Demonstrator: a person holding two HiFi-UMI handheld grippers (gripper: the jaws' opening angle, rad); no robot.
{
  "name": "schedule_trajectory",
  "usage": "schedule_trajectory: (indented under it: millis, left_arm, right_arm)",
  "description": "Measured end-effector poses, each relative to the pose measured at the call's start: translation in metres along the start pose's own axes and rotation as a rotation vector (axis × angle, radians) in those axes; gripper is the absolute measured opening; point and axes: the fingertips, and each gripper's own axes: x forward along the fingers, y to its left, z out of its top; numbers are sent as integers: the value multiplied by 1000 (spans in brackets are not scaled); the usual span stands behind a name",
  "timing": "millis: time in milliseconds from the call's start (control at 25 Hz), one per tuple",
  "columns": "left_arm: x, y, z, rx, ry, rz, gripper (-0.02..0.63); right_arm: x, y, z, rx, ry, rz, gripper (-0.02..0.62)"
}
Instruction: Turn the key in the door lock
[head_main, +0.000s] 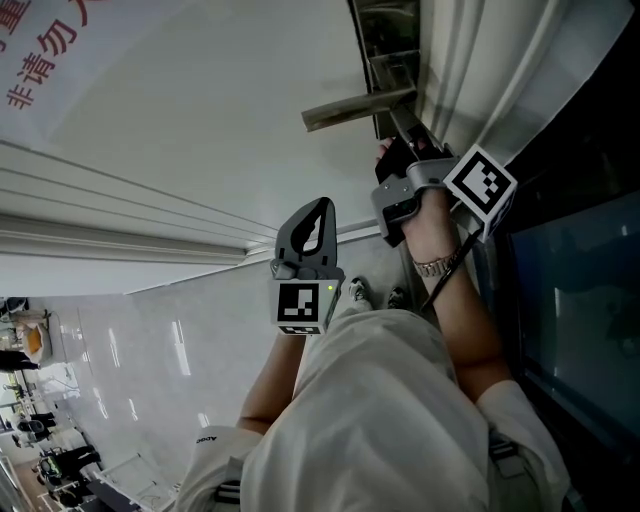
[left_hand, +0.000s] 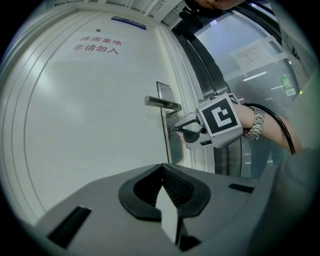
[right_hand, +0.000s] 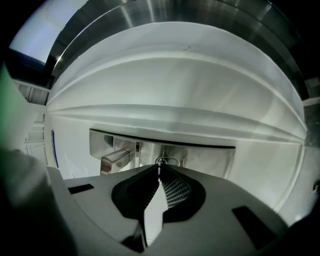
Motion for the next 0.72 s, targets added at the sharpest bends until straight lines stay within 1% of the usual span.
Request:
schedule_trajectory:
  millis: [120,240,320,440,480,640,720]
  left_arm:
    - [-1,-1,-1,-1,1,-3,8]
    - [-2,-4,-1,0,-1,-8,9]
    - [-3,-4,-2,0,-1,-7,8]
    - [-5,-2,-2,-1,0,-4,8]
    - [-6,-1,-2,-1,-1,-3,8]
    - [-9,3,-4,-7,0,0,8]
    - [-9,2,-4,-13,-2,-3,9]
  right_arm:
    - [0,0,0,64,-4,18,10]
    - [-1,-1,1,107,-15,15,9]
    - [-1,-1,1,95,-25,11,9]
    - [-1,0,2,34,-39,2,11]
    - [-1,-1,2,28,-39,0,14]
    - [1,-6,1,26,-26,5,76]
    - [0,-5,-2,-3,-9,15,86]
